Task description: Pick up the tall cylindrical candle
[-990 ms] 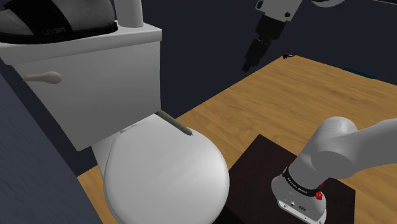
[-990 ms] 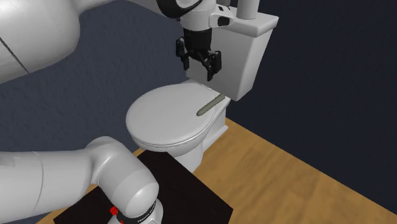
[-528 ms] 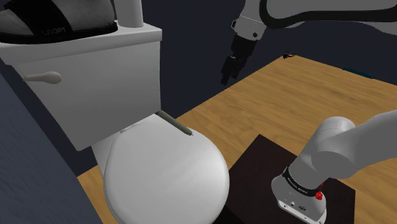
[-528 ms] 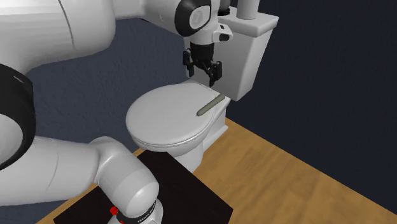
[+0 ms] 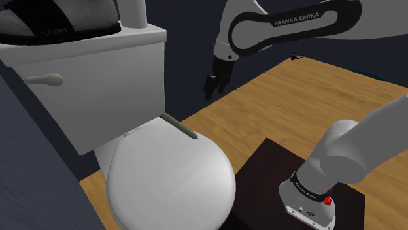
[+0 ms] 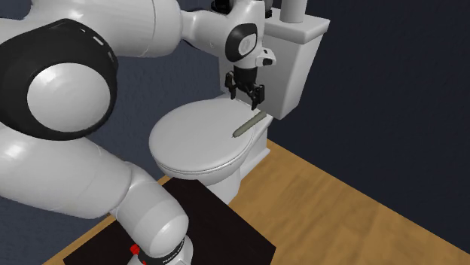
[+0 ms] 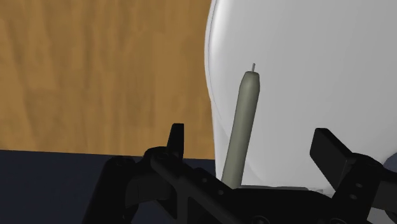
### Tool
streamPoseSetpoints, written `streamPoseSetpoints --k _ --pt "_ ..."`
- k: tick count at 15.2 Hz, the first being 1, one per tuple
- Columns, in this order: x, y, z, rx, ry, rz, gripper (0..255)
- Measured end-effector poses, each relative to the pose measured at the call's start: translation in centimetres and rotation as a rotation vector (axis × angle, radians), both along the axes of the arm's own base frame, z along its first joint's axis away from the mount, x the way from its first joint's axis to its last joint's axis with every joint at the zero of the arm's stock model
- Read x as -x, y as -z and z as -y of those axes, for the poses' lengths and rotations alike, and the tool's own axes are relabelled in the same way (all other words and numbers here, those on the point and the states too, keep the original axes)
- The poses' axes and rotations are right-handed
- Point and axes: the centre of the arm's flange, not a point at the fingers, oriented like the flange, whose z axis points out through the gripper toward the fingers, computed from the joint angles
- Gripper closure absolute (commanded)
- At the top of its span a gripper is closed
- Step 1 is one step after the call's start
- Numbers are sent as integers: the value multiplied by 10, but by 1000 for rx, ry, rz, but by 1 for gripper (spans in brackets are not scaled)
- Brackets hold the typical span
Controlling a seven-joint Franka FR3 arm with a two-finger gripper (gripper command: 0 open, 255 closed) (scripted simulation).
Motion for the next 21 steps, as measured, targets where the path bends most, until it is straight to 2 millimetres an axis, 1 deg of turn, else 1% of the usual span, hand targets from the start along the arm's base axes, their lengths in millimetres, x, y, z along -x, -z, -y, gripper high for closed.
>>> streamPoseSetpoints --k 4,6,8,9,15,16,18,21 --pt "-35 40 -18 7 11 -20 0" --pt "-48 62 -30 11 16 -29 0" --pt "-64 83 -35 14 22 -40 0" --pt "-72 91 -37 16 25 -45 0" --pt "-119 155 -61 26 41 -74 0" --pt "-124 167 -64 28 44 -79 0" --pt "-137 181 -70 30 47 -86 0" --pt "-141 201 -72 31 49 -88 0"
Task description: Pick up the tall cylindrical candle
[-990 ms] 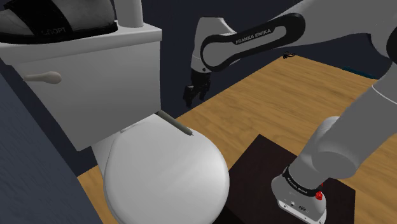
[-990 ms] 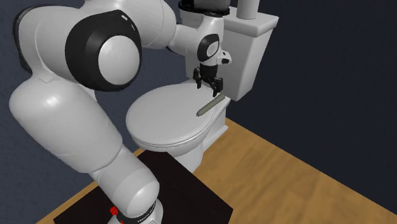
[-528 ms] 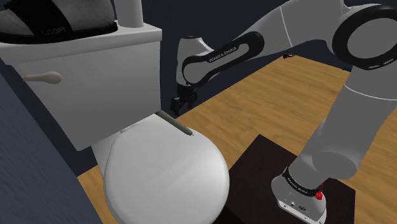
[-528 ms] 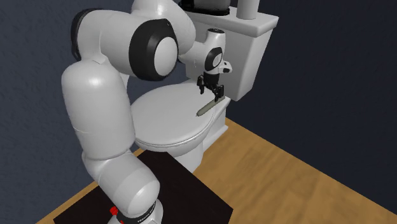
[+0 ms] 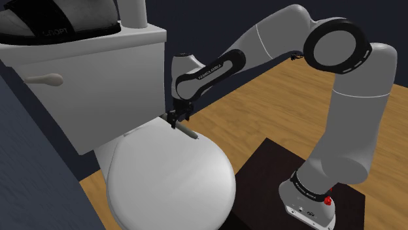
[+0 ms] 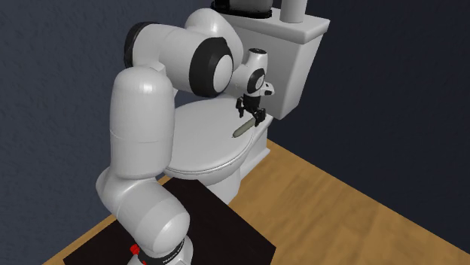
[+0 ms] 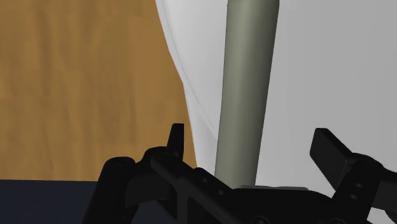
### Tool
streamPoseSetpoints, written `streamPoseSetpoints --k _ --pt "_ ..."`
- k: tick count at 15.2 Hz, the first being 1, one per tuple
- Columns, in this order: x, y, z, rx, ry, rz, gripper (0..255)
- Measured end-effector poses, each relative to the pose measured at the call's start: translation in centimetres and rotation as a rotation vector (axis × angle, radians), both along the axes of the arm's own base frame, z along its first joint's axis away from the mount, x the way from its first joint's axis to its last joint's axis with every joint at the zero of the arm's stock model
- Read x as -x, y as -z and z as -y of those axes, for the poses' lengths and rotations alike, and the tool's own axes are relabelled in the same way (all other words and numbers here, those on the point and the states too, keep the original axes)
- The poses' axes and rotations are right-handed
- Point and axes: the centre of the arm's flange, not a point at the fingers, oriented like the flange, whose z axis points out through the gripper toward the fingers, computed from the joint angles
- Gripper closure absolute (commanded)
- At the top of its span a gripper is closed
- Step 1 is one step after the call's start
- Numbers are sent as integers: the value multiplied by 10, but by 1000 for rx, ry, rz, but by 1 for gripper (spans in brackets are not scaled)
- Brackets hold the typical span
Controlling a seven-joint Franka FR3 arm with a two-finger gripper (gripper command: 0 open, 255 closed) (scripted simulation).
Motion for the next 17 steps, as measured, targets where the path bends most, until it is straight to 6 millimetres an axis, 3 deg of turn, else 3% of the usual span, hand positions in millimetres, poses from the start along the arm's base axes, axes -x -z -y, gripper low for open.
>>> streamPoseSetpoints --k 4,5,17 --pt "1 22 2 0 0 0 0" --pt "1 23 1 0 0 0 255" --pt "0 18 1 0 0 1 255"
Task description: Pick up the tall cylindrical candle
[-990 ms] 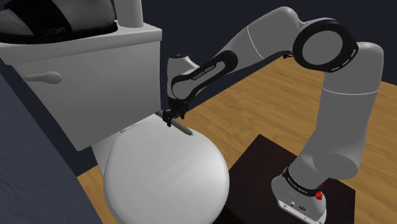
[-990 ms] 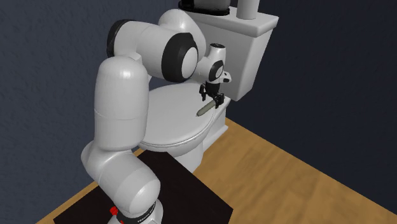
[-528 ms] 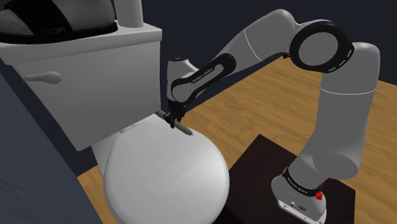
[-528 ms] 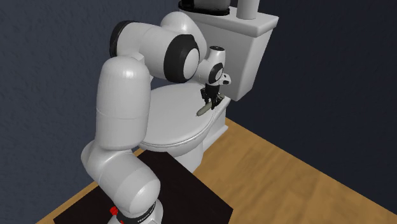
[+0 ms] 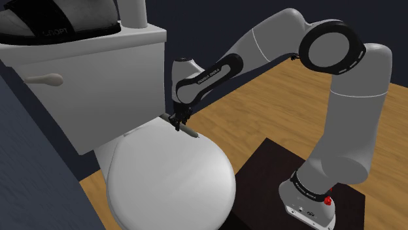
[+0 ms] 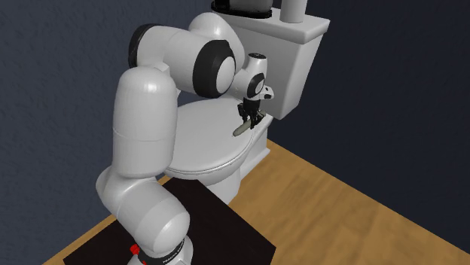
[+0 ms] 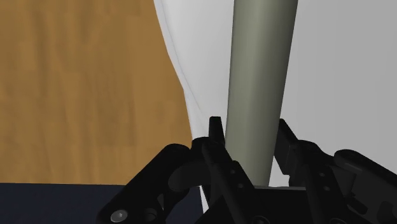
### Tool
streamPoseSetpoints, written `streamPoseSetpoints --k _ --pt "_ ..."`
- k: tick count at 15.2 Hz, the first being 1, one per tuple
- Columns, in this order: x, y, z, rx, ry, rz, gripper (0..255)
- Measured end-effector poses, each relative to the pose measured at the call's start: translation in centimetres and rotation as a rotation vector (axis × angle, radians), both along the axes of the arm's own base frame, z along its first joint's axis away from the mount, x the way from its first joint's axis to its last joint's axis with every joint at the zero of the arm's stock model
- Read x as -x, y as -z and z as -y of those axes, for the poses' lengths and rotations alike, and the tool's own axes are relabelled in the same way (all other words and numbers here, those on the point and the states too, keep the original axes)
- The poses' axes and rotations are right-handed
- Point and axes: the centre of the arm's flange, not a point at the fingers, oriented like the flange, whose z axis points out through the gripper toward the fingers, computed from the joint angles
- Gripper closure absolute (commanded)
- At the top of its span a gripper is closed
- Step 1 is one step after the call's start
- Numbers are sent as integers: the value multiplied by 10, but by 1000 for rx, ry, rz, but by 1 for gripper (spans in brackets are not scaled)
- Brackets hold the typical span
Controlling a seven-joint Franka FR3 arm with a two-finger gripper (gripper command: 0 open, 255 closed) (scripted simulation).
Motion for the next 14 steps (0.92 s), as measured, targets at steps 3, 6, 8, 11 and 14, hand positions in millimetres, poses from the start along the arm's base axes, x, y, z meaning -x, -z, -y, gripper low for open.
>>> streamPoseSetpoints --k 3,6,8,11,14 --pt "1 -14 0 0 0 -1 255" --pt "0 -29 -1 0 0 0 255" --pt "1 -40 0 0 1 0 255" --pt "1 -55 0 0 0 0 255" --pt "0 -70 -1 0 0 0 255"
